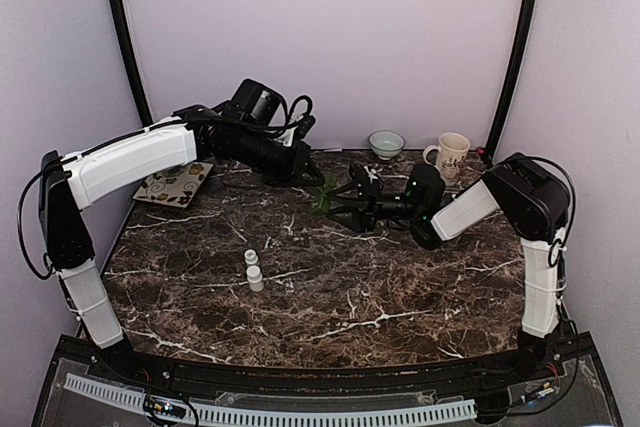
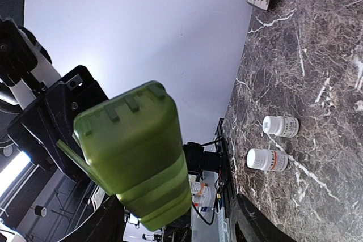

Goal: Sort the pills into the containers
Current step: Pass from the right arm to the left, then place the pill container at the center of the board.

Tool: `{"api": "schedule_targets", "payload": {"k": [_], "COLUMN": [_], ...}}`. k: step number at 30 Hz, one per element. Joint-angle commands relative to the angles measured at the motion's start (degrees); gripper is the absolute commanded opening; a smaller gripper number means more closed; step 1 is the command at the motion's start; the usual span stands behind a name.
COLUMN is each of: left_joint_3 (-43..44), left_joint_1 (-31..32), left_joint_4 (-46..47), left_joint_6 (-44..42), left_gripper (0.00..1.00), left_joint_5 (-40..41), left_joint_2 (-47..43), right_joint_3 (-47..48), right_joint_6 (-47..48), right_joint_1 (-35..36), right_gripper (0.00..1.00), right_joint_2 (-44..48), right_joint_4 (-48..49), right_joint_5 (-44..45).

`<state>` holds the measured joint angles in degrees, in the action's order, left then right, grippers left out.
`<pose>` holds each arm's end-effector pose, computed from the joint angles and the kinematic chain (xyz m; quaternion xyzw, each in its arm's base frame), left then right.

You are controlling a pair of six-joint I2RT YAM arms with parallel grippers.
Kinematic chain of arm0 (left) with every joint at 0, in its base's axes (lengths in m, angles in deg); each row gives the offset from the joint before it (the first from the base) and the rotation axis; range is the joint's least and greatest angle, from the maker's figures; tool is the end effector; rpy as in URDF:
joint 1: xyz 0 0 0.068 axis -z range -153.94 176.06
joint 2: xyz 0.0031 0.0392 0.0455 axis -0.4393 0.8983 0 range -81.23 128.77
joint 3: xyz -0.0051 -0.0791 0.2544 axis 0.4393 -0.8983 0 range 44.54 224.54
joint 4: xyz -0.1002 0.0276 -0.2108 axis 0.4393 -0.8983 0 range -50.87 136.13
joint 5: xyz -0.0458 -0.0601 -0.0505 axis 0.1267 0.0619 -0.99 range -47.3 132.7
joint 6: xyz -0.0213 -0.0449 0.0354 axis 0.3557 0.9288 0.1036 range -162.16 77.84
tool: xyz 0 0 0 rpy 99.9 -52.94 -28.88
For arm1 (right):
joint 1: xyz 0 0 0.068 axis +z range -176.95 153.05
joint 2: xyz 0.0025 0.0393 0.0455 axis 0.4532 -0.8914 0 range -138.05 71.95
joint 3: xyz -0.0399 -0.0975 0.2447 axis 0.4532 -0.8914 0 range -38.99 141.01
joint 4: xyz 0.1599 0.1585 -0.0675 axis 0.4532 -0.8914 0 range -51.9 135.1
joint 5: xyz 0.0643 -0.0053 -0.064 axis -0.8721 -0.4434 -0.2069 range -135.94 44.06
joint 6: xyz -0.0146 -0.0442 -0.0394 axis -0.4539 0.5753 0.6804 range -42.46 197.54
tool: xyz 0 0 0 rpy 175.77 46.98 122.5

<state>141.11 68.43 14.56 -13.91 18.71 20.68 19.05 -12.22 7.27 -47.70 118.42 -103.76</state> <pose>0.2731 -0.2744 0.3355 0.1997 0.8570 -0.4044 0.2493 0.3085 0.2565 0.1951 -0.0743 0.6636 0.7427 0.0494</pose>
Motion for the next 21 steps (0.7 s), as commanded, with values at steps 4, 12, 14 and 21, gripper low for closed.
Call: {"api": "schedule_targets", "payload": {"k": [4, 12, 14, 21], "left_joint_3": [4.5, 7.7, 7.5, 7.2], "left_joint_1": [1.8, 4.0, 4.6, 5.8], "left_joint_4": [-6.1, -12.3, -12.8, -12.8], "left_joint_6": [-0.5, -0.2, 0.6, 2.8], "left_gripper": [0.0, 0.0, 0.0, 0.0], "left_joint_5": [9.9, 21.3, 24.1, 31.5], "left_joint_2": [1.9, 7.3, 8.8, 13.2], "right_joint_3": [-4.6, -4.9, -3.3, -0.4], "right_joint_6": [11.1, 35.8, 46.2, 60.4], "right_joint_1": [-1.4, -1.7, -1.7, -1.5], "right_gripper": [0.64, 0.67, 0.7, 1.0], "right_joint_2": [5.5, 13.9, 16.2, 22.2], "right_joint_4": [-9.4, -41.4, -53.1, -70.6], "right_joint_5": [2.5, 12.0, 18.0, 40.7]}}
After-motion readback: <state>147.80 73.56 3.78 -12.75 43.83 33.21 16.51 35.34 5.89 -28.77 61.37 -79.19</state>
